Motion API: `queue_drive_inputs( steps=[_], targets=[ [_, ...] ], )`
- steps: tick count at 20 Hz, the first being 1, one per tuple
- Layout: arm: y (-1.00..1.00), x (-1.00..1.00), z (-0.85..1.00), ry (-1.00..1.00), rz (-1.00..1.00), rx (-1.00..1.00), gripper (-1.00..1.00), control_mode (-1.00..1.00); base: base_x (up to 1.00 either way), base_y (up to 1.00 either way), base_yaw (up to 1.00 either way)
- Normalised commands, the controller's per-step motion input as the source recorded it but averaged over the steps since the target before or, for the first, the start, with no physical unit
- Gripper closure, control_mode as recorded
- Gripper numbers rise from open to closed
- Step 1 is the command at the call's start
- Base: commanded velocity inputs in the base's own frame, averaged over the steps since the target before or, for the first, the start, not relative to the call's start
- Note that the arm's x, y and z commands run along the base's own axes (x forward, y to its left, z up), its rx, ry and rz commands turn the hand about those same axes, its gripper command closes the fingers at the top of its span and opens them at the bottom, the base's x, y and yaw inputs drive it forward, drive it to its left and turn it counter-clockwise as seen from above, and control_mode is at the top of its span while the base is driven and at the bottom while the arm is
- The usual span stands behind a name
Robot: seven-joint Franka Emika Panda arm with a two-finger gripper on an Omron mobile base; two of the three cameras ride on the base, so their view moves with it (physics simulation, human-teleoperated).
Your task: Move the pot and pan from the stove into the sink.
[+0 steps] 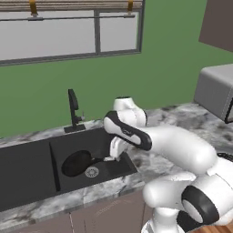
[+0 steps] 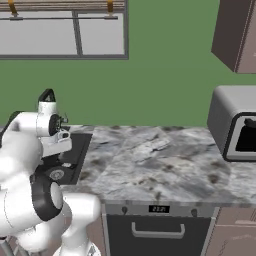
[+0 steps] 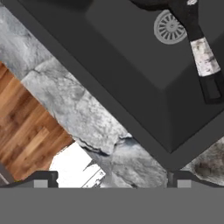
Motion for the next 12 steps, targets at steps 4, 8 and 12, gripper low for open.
queue_drive_inputs(
  steps=[4, 8, 12],
  targets=[
    [-0.33, -0.94, 0.8, -0.18, -0.01, 0.09, -1.0, -1.0, 0.0, 0.0, 0.0],
    [-0.29, -0.91, 0.87, -0.22, 0.0, 0.1, -1.0, -1.0, 0.0, 0.0, 0.0],
    [-0.27, -0.95, 0.88, -0.24, 0.0, 0.1, -1.0, -1.0, 0.0, 0.0, 0.0]
  ],
)
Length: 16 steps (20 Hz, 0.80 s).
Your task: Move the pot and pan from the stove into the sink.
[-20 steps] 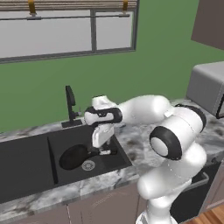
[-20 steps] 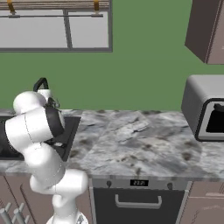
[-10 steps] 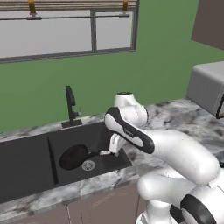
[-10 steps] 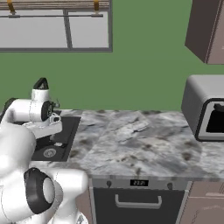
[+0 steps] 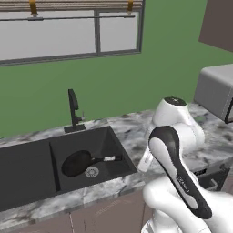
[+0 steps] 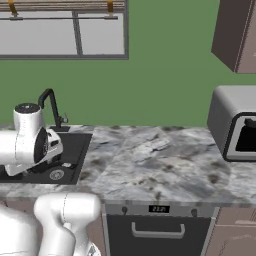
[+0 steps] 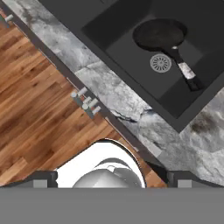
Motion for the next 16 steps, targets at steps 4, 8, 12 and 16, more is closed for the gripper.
queue_drive_inputs(
  steps=[4, 8, 12, 16],
  targets=[
    [-0.29, -0.86, 0.67, -0.32, 0.0, 0.07, -1.0, -1.0, 0.0, 0.0, 0.0],
    [-0.26, -0.76, 0.49, -0.4, 0.0, 0.06, -1.0, -1.0, 0.0, 0.0, 0.0],
    [-0.09, -0.4, 0.13, -0.25, 0.0, 0.02, -1.0, -1.0, 0.0, 0.0, 0.0],
    [0.0, 0.0, 0.0, 0.0, 0.0, 0.0, -1.0, -1.0, 0.0, 0.0, 0.0]
  ],
)
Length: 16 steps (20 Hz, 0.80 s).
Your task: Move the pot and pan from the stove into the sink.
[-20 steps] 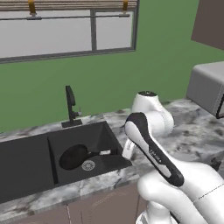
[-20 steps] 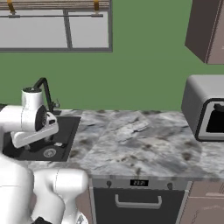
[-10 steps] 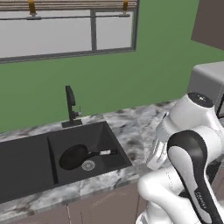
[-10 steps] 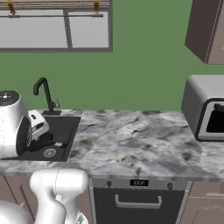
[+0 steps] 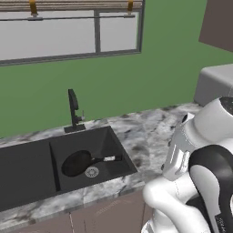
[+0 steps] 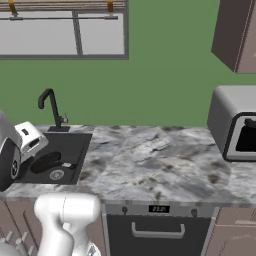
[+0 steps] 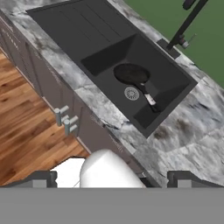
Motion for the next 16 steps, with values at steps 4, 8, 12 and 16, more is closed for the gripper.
queue_drive_inputs(
  steps=[4, 8, 12, 16],
  targets=[
    [0.0, -0.1, -0.01, 0.0, 0.0, 0.0, -1.0, -1.0, 0.0, 0.0, 0.0],
    [-0.05, -0.15, -0.02, -0.01, 0.0, 0.0, -1.0, 1.0, -0.66, -0.24, 0.01],
    [0.0, 0.0, 0.0, 0.0, 0.0, 0.0, -1.0, 1.0, -1.0, -0.48, 0.0],
    [0.0, 0.0, 0.0, 0.0, 0.0, 0.0, -1.0, 1.0, -0.49, -0.4, -0.16]
  ],
)
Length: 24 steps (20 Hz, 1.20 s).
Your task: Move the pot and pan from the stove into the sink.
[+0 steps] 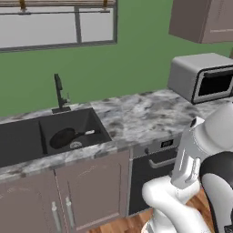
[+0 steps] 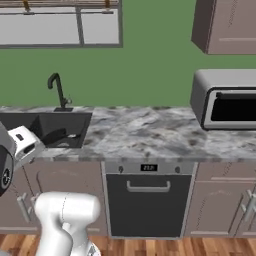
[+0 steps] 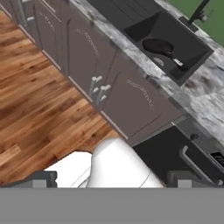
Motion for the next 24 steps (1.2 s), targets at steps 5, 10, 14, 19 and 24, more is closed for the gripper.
queue_drive_inputs(
  steps=[5, 10, 14, 19, 24],
  targets=[
    [0.0, 0.0, 0.0, 0.0, 0.0, 0.0, -1.0, 1.0, -0.05, -0.18, -0.36],
    [0.0, 0.0, 0.0, 0.0, 0.0, 0.0, -1.0, 1.0, 0.01, -0.03, -0.44],
    [0.0, 0.0, 0.0, 0.0, 0.0, 0.0, -1.0, 1.0, 0.05, 0.0, -0.48],
    [0.0, 0.0, 0.0, 0.0, 0.0, 0.0, -1.0, 1.0, 0.03, 0.0, -0.49],
    [0.0, 0.0, 0.0, 0.0, 0.0, 0.0, -1.0, 1.0, 0.03, 0.0, -0.5]
  ],
)
